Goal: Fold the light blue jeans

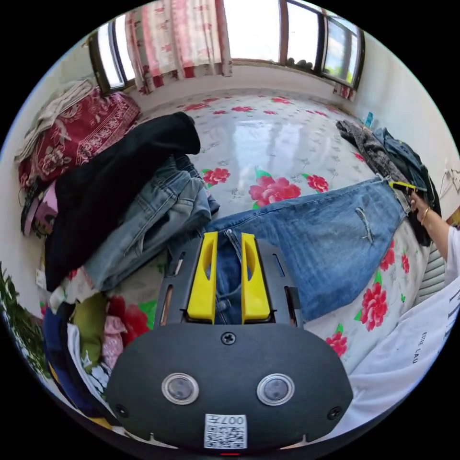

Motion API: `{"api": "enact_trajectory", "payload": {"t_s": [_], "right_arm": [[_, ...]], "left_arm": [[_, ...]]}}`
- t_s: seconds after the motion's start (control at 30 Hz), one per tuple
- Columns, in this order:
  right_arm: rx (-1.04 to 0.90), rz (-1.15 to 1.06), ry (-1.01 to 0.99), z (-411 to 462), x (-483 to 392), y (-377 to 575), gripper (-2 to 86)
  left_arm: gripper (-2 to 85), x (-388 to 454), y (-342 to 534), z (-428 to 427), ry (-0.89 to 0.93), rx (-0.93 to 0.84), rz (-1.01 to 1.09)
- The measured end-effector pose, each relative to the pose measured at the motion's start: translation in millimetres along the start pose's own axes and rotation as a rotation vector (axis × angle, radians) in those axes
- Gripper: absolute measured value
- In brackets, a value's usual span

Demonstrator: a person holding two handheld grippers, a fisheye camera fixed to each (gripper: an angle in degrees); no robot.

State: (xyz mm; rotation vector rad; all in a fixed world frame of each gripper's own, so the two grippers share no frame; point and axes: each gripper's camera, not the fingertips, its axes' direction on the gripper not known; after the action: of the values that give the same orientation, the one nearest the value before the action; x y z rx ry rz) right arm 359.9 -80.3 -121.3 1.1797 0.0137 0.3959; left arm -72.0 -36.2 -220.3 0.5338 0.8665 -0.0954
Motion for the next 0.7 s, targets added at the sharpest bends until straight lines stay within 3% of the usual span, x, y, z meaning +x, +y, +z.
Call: {"api": "enact_trajectory", "payload": {"t_s": [0.1, 0.2, 0.23, 0.37, 0.53, 0.7], "right_arm": [[-0.017, 0.038, 0.075, 23, 11, -27, 8.4], [-0.200, 0.046, 0.082, 71, 23, -35, 6.4], [-0.116, 0.033, 0.030, 65, 25, -30, 5.3], [-0.093, 0.077, 0.019, 58, 35, -22, 2.0], [0.154, 0.038, 0.099, -12, 23, -8, 0.5], [0.173, 0.009, 0.106, -27, 16, -36, 1.1]], "left_arm": [[8.5, -3, -28, 49, -0.050, -0.112, 0.031], [7.3, -7, -37, 94, -0.032, -0.264, 0.027], [5.8, -5, -37, 93, -0.034, -0.236, 0.042], [0.2, 5, -33, 77, -0.086, -0.186, 0.067], [-0.8, 2, -20, 15, -0.075, -0.028, 0.009], [-0.9, -12, -13, -18, -0.142, 0.038, -0.011]]}}
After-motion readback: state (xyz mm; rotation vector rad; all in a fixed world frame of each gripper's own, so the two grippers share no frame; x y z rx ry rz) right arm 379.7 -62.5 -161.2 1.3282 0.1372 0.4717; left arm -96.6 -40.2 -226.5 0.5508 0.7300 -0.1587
